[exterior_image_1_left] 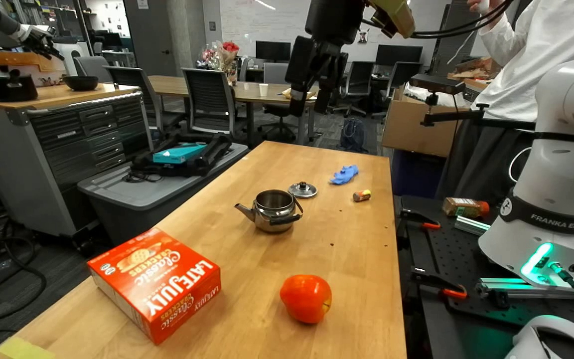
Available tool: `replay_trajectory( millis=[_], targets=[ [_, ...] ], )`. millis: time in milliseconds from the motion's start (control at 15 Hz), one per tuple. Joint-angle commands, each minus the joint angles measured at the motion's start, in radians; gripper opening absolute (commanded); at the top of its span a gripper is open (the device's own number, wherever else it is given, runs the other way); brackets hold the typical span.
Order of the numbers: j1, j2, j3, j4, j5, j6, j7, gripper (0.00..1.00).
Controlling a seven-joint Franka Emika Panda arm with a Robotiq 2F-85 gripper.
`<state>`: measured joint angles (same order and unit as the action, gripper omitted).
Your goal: Put the lid on the silver kettle
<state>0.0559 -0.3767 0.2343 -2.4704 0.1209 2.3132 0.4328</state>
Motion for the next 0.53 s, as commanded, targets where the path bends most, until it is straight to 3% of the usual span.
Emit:
replay_trajectory(
  millis=[0, 467],
  targets=[
    [-0.009, -0.006, -0.037, 0.002, -0.004, 0.027, 0.000, 1.00],
    [-0.046, 0.002, -0.117, 0.009, -0.008, 0.054, -0.034, 1.00]
  ],
)
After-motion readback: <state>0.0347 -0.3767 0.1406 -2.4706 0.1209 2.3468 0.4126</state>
